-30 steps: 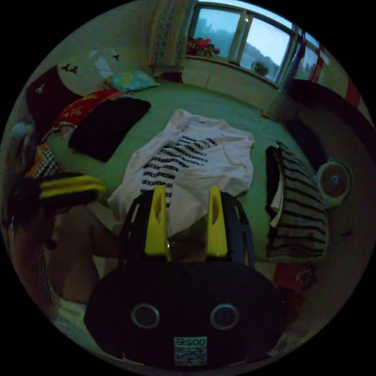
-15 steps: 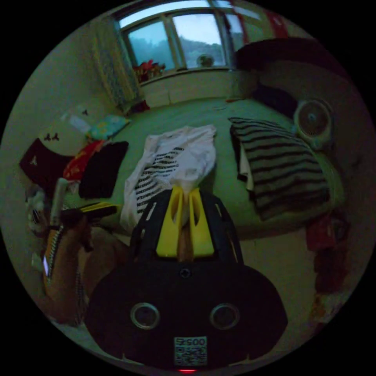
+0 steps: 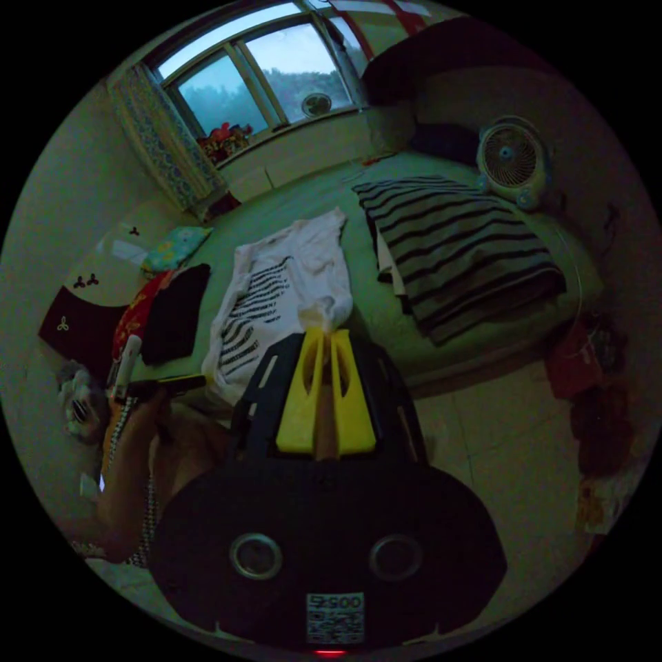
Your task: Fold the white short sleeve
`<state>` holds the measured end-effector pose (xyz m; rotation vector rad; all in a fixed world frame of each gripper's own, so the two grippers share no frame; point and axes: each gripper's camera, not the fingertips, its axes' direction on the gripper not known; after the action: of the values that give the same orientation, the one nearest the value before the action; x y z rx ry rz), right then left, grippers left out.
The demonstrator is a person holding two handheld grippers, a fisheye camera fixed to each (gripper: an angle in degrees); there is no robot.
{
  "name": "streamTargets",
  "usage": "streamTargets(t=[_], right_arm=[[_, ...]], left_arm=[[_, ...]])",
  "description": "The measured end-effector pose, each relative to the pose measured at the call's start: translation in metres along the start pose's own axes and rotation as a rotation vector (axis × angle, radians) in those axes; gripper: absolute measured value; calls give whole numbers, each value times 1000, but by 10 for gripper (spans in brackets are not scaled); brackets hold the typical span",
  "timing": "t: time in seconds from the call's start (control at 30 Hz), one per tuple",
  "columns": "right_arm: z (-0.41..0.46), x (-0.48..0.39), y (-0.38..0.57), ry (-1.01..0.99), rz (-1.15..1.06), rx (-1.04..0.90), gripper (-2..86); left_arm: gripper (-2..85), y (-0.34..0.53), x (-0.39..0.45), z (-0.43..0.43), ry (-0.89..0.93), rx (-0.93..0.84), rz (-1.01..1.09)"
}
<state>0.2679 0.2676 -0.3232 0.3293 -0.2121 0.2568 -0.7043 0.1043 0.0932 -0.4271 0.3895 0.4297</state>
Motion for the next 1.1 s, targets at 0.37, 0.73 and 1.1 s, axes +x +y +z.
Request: streamTargets(t=[0.37, 0.73, 1.1], right_arm=[[-27, 32, -107, -105, 11, 31, -16], [52, 64, -155, -1, 37, -258, 39], [173, -39, -299, 52, -414, -70, 116]], left_arm=[[30, -89, -81, -120, 198, 189, -18], [66, -201, -151, -71, 109, -13, -146], [125, -397, -160, -65, 71, 304, 4]])
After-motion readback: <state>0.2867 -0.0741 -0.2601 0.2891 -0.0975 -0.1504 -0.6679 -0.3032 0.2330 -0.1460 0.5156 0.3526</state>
